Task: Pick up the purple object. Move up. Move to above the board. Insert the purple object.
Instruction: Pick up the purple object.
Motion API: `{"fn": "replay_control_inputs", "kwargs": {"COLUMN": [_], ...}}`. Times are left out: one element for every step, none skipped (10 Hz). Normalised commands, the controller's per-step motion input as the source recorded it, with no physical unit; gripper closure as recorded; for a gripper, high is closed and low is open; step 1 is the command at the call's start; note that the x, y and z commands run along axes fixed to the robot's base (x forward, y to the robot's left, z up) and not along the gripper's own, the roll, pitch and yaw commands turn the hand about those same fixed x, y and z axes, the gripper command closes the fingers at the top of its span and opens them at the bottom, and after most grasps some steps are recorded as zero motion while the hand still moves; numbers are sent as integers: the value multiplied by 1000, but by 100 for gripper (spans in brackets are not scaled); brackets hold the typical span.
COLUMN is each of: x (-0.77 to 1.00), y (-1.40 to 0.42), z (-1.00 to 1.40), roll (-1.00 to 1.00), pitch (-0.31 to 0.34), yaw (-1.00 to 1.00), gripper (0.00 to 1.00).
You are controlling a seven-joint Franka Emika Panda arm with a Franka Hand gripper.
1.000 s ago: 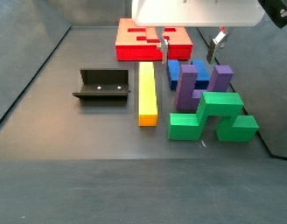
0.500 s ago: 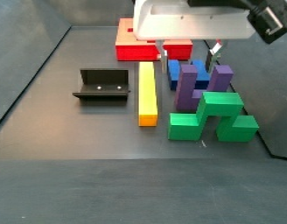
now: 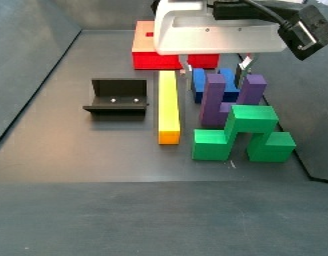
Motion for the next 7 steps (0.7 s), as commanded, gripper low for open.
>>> {"fn": "replay_control_inputs", "kwargs": {"x": [0, 0, 0, 0, 0, 0, 0], "y": [0, 0, 0, 0, 0, 0, 0], "z": [-194, -140, 0, 0, 0, 0, 0], "roll": [-24, -19, 9, 0, 0, 0, 0], "pitch": [0, -3, 0, 0, 0, 0, 0], "yaw": [-26, -3, 0, 0, 0, 0, 0], "gripper": [0, 0, 0, 0, 100, 100, 100]}}
